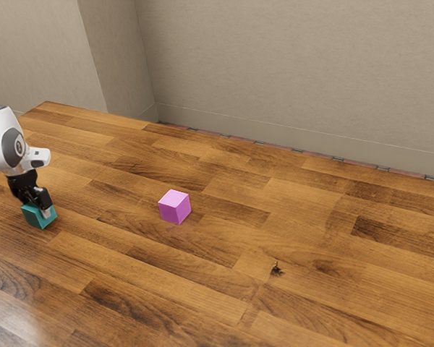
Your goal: Pick up the blue block with one arm, and put the blue block on the pink block with one arm
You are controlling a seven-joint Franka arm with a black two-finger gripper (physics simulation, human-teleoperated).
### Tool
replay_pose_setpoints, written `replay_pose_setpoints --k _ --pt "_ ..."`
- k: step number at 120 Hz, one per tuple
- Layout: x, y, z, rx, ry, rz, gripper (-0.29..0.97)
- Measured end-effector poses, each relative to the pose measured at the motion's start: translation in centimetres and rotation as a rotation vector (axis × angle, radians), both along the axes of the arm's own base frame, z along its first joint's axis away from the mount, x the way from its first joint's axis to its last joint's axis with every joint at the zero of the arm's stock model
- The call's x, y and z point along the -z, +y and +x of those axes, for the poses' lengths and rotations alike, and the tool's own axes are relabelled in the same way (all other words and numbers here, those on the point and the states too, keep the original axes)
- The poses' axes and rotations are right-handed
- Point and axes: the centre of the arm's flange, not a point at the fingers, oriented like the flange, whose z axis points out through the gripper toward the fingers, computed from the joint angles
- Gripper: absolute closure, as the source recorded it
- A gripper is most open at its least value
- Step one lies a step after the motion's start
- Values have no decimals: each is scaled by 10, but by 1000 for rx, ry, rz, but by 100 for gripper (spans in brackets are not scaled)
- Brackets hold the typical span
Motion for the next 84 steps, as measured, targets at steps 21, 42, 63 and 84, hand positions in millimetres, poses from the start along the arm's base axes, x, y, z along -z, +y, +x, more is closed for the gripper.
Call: replay_pose_setpoints --k 21,42,63,84 --pt "1 0 0 -5 2 -1 22" --pt "1 0 0 -10 2 4 32" --pt "-39 -13 9 5 -50 16 35" --pt "-136 -145 40 181 -147 -35 33"
